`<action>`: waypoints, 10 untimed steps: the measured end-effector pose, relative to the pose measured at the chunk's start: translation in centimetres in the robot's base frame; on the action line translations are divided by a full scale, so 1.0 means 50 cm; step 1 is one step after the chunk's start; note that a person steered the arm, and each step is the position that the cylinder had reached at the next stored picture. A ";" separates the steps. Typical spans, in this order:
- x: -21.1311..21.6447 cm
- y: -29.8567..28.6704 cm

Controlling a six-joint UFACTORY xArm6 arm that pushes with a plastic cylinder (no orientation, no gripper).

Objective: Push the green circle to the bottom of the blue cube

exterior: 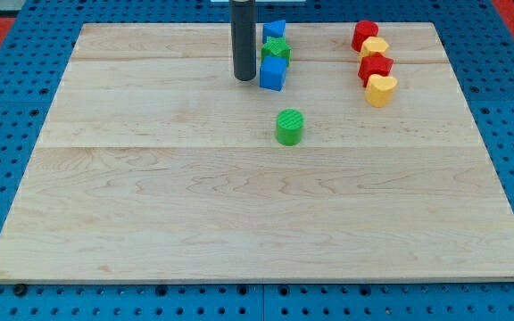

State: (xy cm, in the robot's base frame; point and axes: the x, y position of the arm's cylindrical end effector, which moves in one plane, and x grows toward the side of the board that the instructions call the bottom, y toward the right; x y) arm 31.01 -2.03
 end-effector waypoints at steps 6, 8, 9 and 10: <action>0.089 0.101; 0.196 0.229; 0.261 0.219; 0.251 0.132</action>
State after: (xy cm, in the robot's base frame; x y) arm 43.55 4.57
